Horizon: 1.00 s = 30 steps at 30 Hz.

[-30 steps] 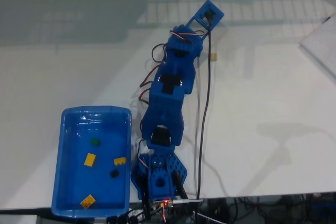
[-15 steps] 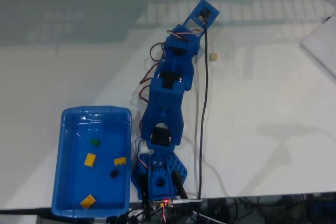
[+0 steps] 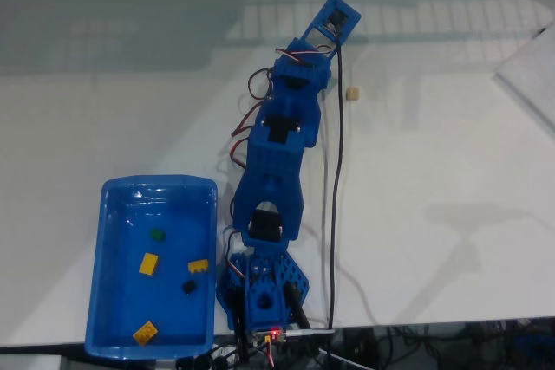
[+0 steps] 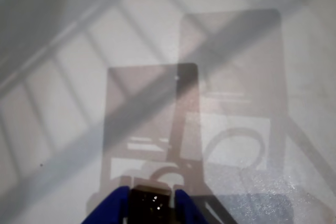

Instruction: Pick up all the lego then put into the bin

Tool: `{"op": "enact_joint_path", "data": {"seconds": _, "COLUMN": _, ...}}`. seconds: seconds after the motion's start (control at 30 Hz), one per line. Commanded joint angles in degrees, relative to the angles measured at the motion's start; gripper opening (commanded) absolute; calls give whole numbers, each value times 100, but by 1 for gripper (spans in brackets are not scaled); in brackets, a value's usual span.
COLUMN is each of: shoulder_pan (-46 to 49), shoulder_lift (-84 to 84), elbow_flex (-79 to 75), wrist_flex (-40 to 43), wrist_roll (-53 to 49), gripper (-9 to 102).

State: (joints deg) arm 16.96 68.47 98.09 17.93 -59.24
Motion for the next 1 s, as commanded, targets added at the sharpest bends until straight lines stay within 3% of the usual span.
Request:
{"op": "enact_joint_path", "data": {"seconds": 0.0, "shoulder_pan": -79, "shoulder_lift": 9, "elbow_flex": -264, "wrist_flex": -9, "wrist_roll": -62, "gripper": 5}}
{"op": "enact_joint_path", "data": {"seconds": 0.07, "shoulder_pan": -79, "shoulder_lift": 9, "elbow_flex": -264, "wrist_flex": -9, "wrist_roll": -79, "gripper": 0}}
{"op": "enact_joint_path", "data": {"seconds": 0.5, "shoulder_pan": -308, "shoulder_lift": 870, "elbow_flex": -167, "wrist_flex": 237, "wrist_roll": 79, "gripper": 0}}
{"op": "enact_joint_path", "data": {"seconds": 0.7, "shoulder_pan": -1125, "shoulder_lift": 3261, "elbow_flex": 53, "wrist_flex": 1178, "wrist_roll": 536, "gripper": 0}}
{"op": "enact_joint_path", "data": {"seconds": 0.87, "shoulder_pan": -2347, "shoulder_lift": 5414, "elbow_flex": 334, "wrist_flex": 2505, "wrist_roll": 510, "gripper": 0}}
{"op": "enact_joint_path", "data": {"seconds": 0.97, "shoulder_pan": -3454, "shoulder_lift": 6381, "elbow_flex": 387, "wrist_flex": 3709, "wrist_roll": 229, "gripper": 0}}
